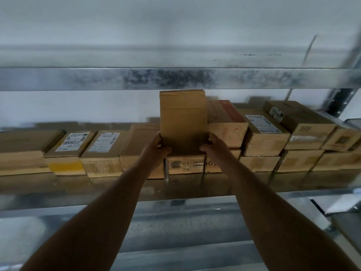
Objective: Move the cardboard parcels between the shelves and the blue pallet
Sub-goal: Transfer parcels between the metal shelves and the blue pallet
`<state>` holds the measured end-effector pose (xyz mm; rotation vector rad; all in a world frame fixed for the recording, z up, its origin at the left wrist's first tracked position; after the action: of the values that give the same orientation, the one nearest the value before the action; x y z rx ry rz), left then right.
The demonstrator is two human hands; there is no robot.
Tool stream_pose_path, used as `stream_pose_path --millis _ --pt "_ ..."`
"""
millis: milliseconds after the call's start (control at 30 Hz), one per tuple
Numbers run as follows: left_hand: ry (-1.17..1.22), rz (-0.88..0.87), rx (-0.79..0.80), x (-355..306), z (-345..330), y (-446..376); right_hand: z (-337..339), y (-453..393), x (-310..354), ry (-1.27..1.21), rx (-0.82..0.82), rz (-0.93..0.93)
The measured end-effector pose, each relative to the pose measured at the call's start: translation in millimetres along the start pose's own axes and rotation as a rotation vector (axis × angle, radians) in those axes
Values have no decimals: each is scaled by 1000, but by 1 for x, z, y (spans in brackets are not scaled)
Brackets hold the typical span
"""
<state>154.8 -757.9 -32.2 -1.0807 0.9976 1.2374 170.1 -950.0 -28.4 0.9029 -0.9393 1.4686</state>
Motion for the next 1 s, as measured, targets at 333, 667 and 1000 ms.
stream_pose_path --millis 333,667,1000 --pt "-109 -245 13 1 16 85 -22 99 1 50 -101 156" --pt "-43 -258 122 9 -6 154 -18 196 -15 128 -304 68" --pt "-108 -244 191 16 -46 182 3 258 -28 127 -384 -18"
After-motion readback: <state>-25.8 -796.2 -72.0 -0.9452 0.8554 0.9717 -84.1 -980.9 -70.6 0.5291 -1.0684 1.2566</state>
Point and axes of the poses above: each hand's wrist, its own y-axis away from the middle knuckle, its own z-axis out of the back of the hand, x = y × z, the point moved 5 cm from there along -y, towards the middle knuckle, and after that the axes turned 3 degrees about -x, right-handed, at the moved point
